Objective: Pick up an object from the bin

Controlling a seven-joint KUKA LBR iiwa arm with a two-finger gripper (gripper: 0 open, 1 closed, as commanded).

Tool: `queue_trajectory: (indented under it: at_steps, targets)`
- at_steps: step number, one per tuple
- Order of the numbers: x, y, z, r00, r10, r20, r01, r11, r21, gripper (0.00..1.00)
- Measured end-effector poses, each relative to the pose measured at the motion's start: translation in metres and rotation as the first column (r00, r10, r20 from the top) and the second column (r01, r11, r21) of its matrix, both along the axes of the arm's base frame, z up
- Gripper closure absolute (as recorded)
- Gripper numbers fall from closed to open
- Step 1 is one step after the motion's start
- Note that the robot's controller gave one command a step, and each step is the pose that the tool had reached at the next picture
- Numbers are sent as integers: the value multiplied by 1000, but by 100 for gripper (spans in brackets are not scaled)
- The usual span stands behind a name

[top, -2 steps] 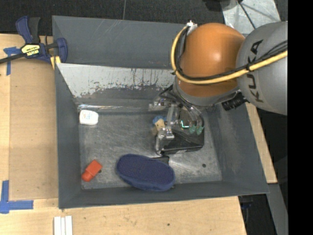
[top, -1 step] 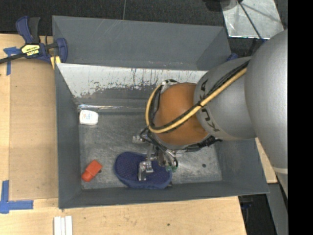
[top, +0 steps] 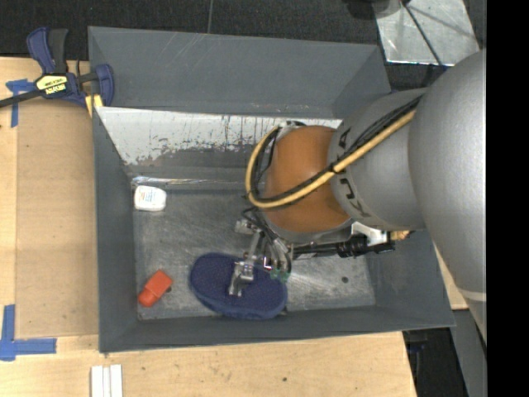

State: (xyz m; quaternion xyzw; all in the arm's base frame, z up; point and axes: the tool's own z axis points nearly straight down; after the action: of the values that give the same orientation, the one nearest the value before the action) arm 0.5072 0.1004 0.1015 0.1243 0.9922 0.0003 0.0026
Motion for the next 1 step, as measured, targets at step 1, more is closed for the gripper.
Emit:
queue_trajectory:
  at_steps: [1]
  targets:
    - [-2,17,-1,948,-318,-2,318,948,1,0]
